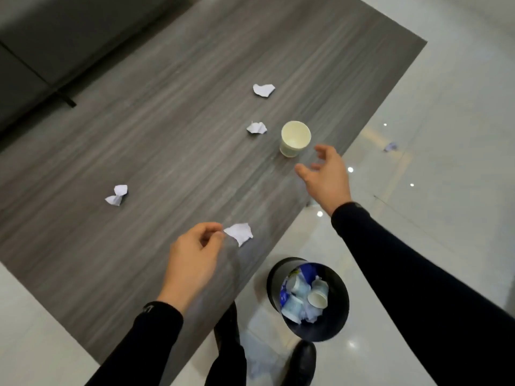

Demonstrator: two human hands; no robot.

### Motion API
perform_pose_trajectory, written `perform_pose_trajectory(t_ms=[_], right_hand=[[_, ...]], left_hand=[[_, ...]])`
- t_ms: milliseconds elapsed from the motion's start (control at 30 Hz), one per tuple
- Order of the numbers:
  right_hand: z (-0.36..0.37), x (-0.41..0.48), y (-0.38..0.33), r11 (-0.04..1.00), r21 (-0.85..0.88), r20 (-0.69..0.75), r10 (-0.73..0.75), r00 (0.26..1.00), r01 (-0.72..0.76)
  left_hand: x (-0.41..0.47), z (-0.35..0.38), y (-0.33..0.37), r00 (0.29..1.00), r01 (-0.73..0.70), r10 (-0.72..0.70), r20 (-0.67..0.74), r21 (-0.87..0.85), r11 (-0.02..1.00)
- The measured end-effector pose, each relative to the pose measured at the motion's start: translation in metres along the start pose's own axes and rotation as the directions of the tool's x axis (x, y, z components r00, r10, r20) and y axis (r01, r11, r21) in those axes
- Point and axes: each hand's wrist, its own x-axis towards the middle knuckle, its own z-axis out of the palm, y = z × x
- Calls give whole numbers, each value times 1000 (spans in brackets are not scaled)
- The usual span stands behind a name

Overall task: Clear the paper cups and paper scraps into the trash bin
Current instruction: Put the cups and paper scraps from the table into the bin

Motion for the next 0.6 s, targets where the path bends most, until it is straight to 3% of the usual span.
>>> perform_pose_trajectory(t_ms=[200, 400, 467, 600], right_hand=[[31, 57, -20, 971, -222, -36, -101, 994, 91], [51, 77, -3, 830, -545, 140, -48, 989, 117], [53, 78, 2, 811, -575, 92, -72, 993, 112], [47, 69, 1, 871, -487, -5, -71, 997, 60]], left_hand=[[36, -21, -10, 1000, 3, -5, -30, -70, 998], [51, -32, -20, 999, 24, -26, -28, -67, 997], [49, -34, -22, 999, 28, -29, -21, -56, 998], [46, -33, -21, 999, 37, -39, -28, -49, 998]])
